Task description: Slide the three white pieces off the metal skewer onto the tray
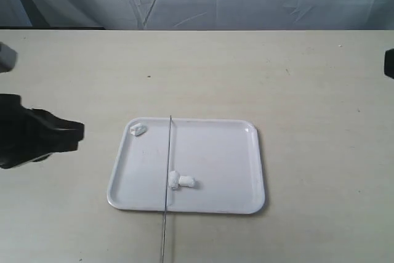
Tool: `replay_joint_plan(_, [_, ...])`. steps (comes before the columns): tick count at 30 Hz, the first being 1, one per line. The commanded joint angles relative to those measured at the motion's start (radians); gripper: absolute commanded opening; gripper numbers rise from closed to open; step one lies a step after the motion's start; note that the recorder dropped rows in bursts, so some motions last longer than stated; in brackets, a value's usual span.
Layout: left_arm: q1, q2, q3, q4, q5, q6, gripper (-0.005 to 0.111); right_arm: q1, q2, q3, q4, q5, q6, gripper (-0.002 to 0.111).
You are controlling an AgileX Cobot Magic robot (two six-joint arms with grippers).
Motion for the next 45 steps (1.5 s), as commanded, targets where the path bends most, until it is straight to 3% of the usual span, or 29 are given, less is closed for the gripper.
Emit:
replay_joint_plan(1, [-0.002, -0.249, -0.004, 0.546, 0.093, -0.486, 0.000, -0.003, -0.007, 0.117, -0.039, -0.167, 0.103, 0.000])
replay_joint_plan(3, [-0.002, -0.399, -0.004, 0.710, 0.171, -0.630, 0.000, -0.003, -0.014, 0.185, -0.177, -0.263, 0.254, -0.001])
replay_joint_plan(6, [-0.002, -0.571, -0.004, 0.832, 0.268, -0.641, 0.000, -0.003, -0.036, 0.276, -0.537, -0.358, 0.555, -0.001])
replay_joint_plan(8, [-0.002, -0.630, -0.004, 0.948, 0.318, -0.684, 0.000, -0.003, -0.053, 0.317, -0.785, -0.315, 0.769, -0.001])
replay_joint_plan(10, [-0.002, -0.645, -0.004, 1.009, 0.331, -0.713, 0.000, -0.003, -0.063, 0.340, -0.917, -0.242, 0.916, -0.001])
replay_joint_plan(14, [-0.002, -0.655, -0.004, 1.110, 0.353, -0.742, 0.000, -0.003, -0.087, 0.366, -1.117, -0.069, 1.138, -0.001])
replay_joint_plan(18, [-0.002, -0.655, -0.004, 1.229, 0.389, -0.905, 0.000, -0.003, -0.142, 0.397, -1.314, -0.052, 1.302, -0.001])
replay_joint_plan(21, [-0.002, -0.655, 0.013, 1.274, 0.301, -0.842, 0.000, -0.003, -0.170, 0.416, -1.331, -0.066, 1.325, -0.001])
replay_joint_plan(24, [-0.002, -0.655, 0.043, 1.230, 0.107, -0.743, 0.000, -0.003, -0.171, 0.420, -1.331, -0.082, 1.325, -0.001])
replay_joint_plan(26, [-0.002, -0.655, 0.050, 1.209, 0.067, -0.743, 0.000, -0.003, -0.171, 0.420, -1.329, -0.096, 1.325, -0.001])
replay_joint_plan(45, [-0.002, -0.655, 0.052, 1.212, 0.103, -0.745, 0.000, -0.003, -0.171, 0.420, -1.290, -0.177, 1.323, -0.001])
